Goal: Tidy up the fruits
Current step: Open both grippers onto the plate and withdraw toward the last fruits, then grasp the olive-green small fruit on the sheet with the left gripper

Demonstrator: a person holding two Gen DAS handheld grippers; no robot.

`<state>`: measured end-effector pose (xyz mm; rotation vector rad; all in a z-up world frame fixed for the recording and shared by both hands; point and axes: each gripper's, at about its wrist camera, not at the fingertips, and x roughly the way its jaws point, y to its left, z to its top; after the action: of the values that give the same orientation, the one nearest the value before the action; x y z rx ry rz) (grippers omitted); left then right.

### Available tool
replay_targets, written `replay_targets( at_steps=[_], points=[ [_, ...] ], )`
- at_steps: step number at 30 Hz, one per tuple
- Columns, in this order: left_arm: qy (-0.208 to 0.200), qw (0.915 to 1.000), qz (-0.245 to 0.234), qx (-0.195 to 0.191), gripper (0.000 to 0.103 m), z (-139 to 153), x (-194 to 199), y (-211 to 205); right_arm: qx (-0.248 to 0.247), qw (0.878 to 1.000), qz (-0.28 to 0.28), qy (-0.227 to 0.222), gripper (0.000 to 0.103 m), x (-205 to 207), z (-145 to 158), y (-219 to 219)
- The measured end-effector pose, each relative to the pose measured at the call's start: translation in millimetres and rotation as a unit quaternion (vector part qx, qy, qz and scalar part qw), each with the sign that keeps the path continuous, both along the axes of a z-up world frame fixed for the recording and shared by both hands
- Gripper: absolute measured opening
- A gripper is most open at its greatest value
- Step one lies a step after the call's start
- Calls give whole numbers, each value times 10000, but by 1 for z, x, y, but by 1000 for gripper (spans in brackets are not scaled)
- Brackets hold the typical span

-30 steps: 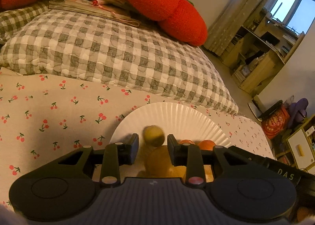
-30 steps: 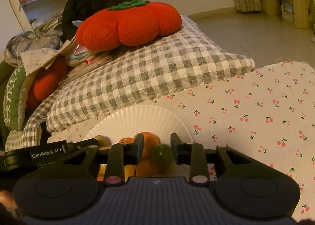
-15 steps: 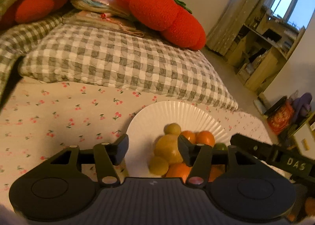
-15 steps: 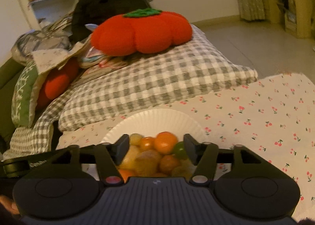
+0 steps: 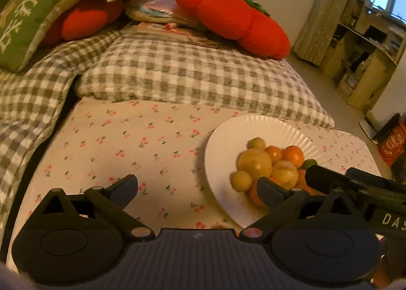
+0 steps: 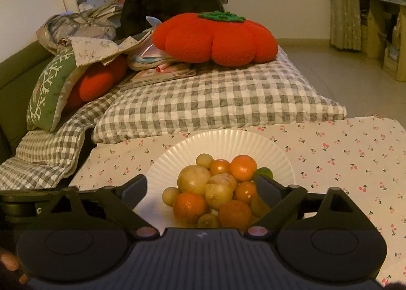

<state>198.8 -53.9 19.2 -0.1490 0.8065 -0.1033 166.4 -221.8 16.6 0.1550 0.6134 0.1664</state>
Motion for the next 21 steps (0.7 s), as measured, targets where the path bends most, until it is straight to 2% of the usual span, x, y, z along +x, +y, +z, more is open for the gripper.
replay_targets(
  at_steps=[5, 13, 21],
  points=[
    [127, 9995, 230, 145, 92, -3, -12, 7, -45, 9999, 120, 116, 102, -6, -2, 11],
    [362, 9987, 371, 30, 92, -7, -34, 24, -86, 9986, 159, 499, 103, -21, -4, 26],
    [566, 9972, 459, -160, 92, -8, -59, 38, -258, 9980, 242, 526, 103, -43, 0, 43]
  ],
)
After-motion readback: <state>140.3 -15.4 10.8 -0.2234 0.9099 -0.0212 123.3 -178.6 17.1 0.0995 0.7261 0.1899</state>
